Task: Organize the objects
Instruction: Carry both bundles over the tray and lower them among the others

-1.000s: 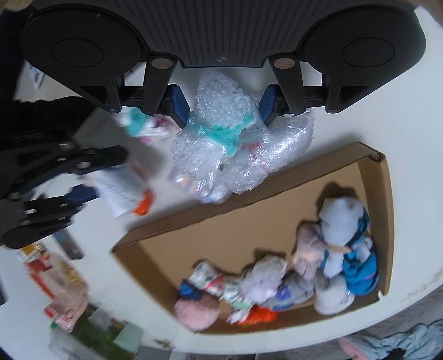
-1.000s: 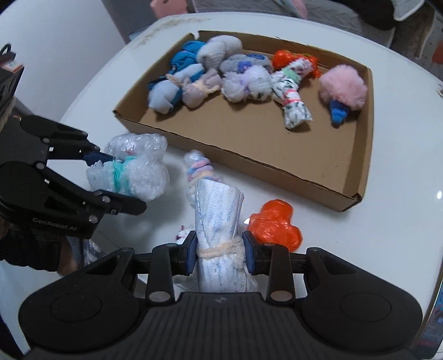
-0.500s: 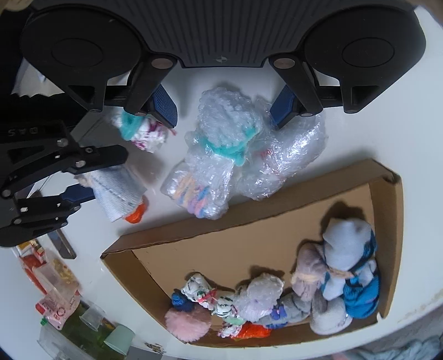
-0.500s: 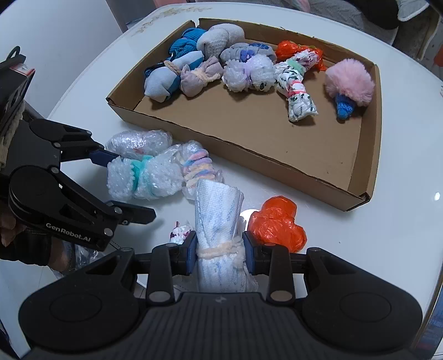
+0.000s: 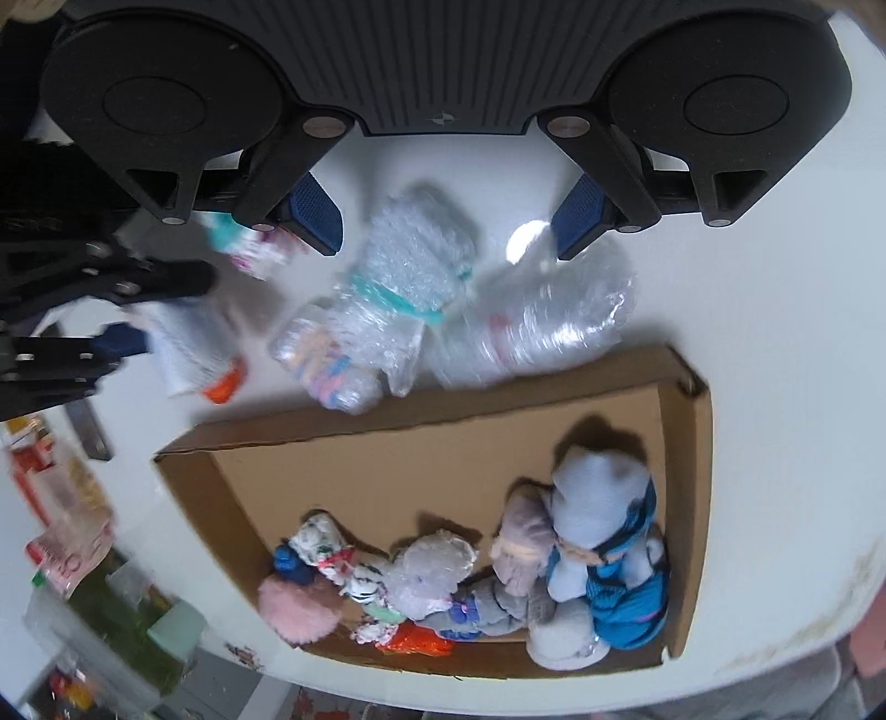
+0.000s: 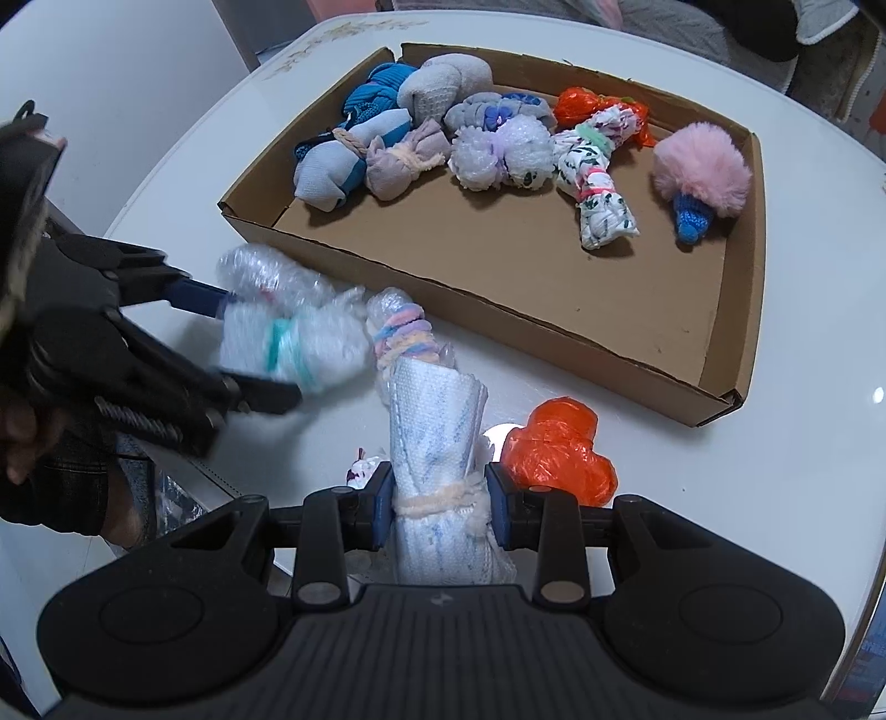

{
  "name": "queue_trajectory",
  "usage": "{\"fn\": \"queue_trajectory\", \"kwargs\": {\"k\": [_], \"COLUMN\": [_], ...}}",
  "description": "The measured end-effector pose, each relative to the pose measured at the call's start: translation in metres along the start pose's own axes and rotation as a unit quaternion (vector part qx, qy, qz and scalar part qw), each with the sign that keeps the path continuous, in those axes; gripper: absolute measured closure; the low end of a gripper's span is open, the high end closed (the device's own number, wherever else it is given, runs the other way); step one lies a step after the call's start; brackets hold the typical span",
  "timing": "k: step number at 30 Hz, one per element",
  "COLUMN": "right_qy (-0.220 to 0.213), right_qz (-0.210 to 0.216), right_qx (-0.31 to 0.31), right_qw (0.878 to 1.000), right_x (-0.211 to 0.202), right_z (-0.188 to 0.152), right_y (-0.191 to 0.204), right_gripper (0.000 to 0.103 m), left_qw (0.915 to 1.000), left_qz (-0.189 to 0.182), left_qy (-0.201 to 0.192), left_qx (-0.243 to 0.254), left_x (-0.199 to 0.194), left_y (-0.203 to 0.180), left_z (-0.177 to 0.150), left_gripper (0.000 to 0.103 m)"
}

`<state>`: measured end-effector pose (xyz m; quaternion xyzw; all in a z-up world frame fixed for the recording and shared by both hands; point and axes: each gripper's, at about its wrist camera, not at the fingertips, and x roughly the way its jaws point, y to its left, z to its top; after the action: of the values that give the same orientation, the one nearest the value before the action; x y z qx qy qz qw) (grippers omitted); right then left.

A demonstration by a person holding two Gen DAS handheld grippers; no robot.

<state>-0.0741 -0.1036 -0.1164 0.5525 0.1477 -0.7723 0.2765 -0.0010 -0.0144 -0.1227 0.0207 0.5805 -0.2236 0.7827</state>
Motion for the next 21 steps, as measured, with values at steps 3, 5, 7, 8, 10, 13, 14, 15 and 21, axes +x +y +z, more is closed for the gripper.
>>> {"fn": "queue_trajectory", "kwargs": {"k": [3,5,7,8,10,13,14,15,21], "right_qy": [-0.002,-0.003,-0.004,-0.004,-0.003,0.001,0.002,0.003,0.011], "right_qz": [0.004,0.005,0.005,0.005,0.005,0.004,0.003,0.003,-0.001], "right_qx": [-0.003,-0.007,-0.006,-0.005,-0.004,-0.009,-0.010,-0.010,-0.011], "right_qw": [1.000,1.000,1.000,1.000,1.000,1.000,1.000,1.000,1.000], "right_x": [0.000,0.000,-0.001,-0.001,-0.001,0.000,0.001,0.001,0.005], "right_z": [0.002,0.002,0.001,0.001,0.001,0.001,0.001,0.000,0.000], "right_y": [0.001,0.002,0.001,0.000,-0.001,0.000,0.001,0.000,-0.001], "right_gripper": [0.072,0.072,0.072,0.072,0.072,0.072,0.072,0.072,0.072], "left_qw": [0.9997,0.9995,0.9993,0.9993,0.9990,0.9984,0.9982,0.9980,0.9959], "left_qz": [0.004,0.003,-0.002,-0.003,-0.008,-0.005,-0.006,-0.005,-0.006], "left_qy": [0.008,0.019,0.027,0.024,0.013,0.000,-0.002,-0.005,-0.016], "left_qx": [0.024,0.025,0.026,0.030,0.043,0.055,0.060,0.062,0.088], "left_x": [-0.001,0.004,0.007,0.008,0.009,0.018,0.022,0.025,0.030], "left_y": [-0.009,-0.010,-0.012,-0.014,-0.017,-0.021,-0.022,-0.022,-0.033], "left_z": [-0.006,-0.010,-0.010,-0.009,-0.006,0.001,0.003,0.006,0.010], "left_gripper": [0.015,0.015,0.016,0.016,0.016,0.016,0.016,0.016,0.021]}}
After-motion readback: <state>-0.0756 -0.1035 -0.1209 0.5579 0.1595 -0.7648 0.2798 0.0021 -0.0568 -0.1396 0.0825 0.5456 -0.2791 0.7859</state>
